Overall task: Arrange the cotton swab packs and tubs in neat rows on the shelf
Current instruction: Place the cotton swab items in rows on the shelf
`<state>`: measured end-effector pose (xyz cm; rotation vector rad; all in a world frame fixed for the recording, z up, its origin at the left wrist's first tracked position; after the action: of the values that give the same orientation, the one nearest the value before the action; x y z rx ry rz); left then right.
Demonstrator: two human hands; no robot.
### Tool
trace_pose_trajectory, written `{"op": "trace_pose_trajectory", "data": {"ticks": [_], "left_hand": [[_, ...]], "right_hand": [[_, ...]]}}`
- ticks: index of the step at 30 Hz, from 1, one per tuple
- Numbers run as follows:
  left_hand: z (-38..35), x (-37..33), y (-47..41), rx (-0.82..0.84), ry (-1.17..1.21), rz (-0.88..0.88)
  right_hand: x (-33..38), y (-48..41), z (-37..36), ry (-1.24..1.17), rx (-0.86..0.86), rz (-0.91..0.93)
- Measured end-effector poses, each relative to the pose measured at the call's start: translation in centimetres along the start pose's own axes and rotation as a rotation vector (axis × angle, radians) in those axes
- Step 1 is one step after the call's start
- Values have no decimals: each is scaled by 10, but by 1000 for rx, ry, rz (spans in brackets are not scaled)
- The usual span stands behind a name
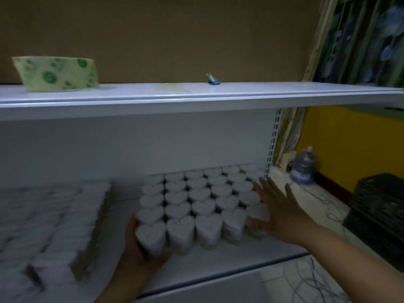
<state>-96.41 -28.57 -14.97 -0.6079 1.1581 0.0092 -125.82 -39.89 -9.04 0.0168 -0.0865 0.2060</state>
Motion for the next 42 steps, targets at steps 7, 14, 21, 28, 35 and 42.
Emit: {"op": "trace_pose_trajectory", "data": {"ticks": [7, 14, 21, 28, 35, 42], "left_hand": [[23, 1, 10, -14, 43, 20], [162, -52, 8, -50, -398, -651], [326, 35, 61, -5, -622, -384], [319, 38, 30, 362, -1036, -490], [276, 57, -6, 541, -1164, -247], [268, 85, -26, 583, -1149, -207]], "right_hand": [[136, 31, 29, -106, 4, 180], [284, 33, 25, -72, -121, 285], [370, 82, -21, 5, -41, 260], [374, 75, -44, 165, 3, 194], [398, 60, -61, 5, 27, 203], [399, 32, -72, 59, -64, 218]]}}
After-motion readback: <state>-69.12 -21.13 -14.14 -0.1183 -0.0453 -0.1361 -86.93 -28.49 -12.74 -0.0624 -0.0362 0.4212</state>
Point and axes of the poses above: each hand's wrist, its own y-axis away from the middle knuckle, its own z-axis out of the back of the hand, x = y × z, the point moved 2 cm from there along -y, towards the middle knuckle, and after that the axes turned 12 degrees about -z, right-handed, at the moved point
